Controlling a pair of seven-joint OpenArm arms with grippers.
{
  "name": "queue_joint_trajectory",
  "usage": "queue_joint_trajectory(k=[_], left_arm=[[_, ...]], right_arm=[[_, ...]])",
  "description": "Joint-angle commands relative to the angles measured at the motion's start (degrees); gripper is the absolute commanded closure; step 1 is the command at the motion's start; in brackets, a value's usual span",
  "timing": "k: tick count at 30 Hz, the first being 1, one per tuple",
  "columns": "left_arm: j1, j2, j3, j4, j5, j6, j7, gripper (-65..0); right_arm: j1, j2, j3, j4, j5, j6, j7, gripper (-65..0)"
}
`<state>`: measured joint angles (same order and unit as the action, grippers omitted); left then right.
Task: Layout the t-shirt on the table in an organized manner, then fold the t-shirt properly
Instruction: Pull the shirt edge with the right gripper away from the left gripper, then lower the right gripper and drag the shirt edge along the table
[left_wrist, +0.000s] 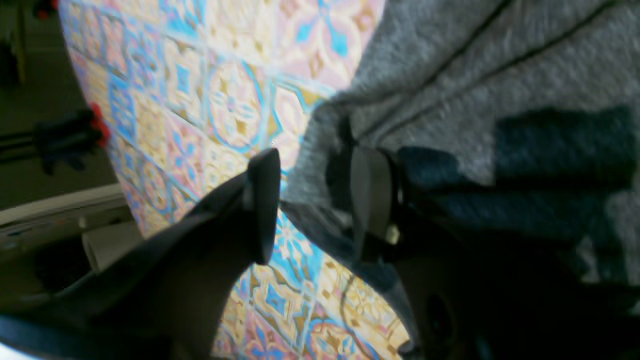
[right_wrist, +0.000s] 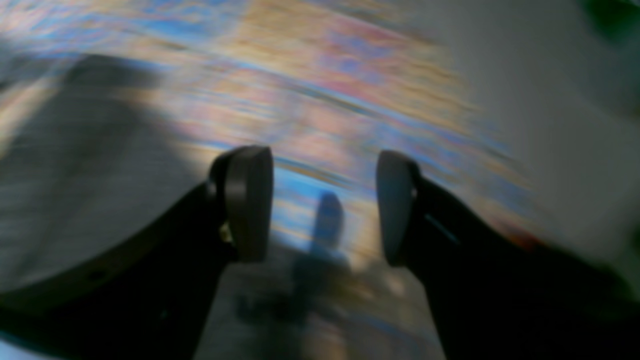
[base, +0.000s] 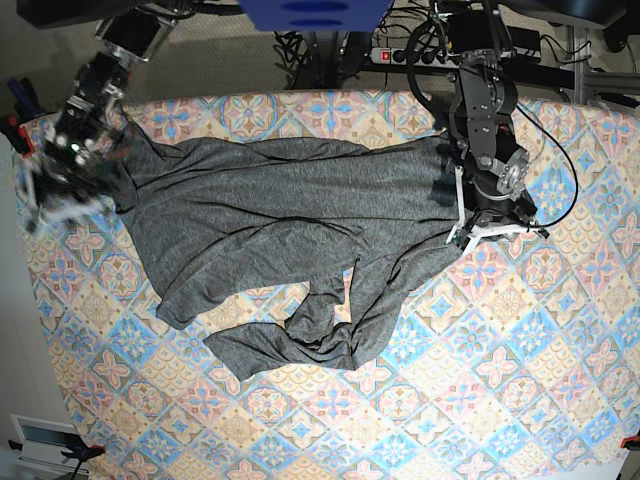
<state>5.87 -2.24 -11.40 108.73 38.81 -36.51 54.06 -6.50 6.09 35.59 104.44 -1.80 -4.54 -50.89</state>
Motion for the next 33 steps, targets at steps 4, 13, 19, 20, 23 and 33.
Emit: queue_joint_trajectory(k=[4,13,19,20,23,33], left_arm=[[-0.9,-0.2,0.1,0.9,0.0,0.5,-0.4,-23.8],[-0.5,1.1,0.1,0.9,0.1,0.5,-0.4,-23.9],[0.9,1.1,0.0,0.9,0.1,0.5,-0.4,-23.9],[1.6,1.1,0.0,0.9,0.1,0.5,-0.4,-23.9],[2.4,1.1,0.0,0.9,0.1,0.5,-0.4,-23.9],[2.6,2.4,0.0,0.9,2.0,0.6,-0.3,-23.9]], right_arm=[[1.6,1.0,-1.9,-1.4,-0.8,0.8,3.6,-31.5],[4.2,1.1,-15.1,-8.0,-0.7,17.0,5.0,-31.5],[13.6,3.9,-18.8,-16.3,-0.8,17.1,6.7,-31.5],[14.2,4.8,-20.2,-17.1,-0.8,17.1,7.2,-31.5],[14.5,5.6,-23.2,-19.0,-0.8,17.1,8.8,-31.5],[22.7,6.4,-28.8,-30.1,-0.8,17.1,15.2,-31.5]])
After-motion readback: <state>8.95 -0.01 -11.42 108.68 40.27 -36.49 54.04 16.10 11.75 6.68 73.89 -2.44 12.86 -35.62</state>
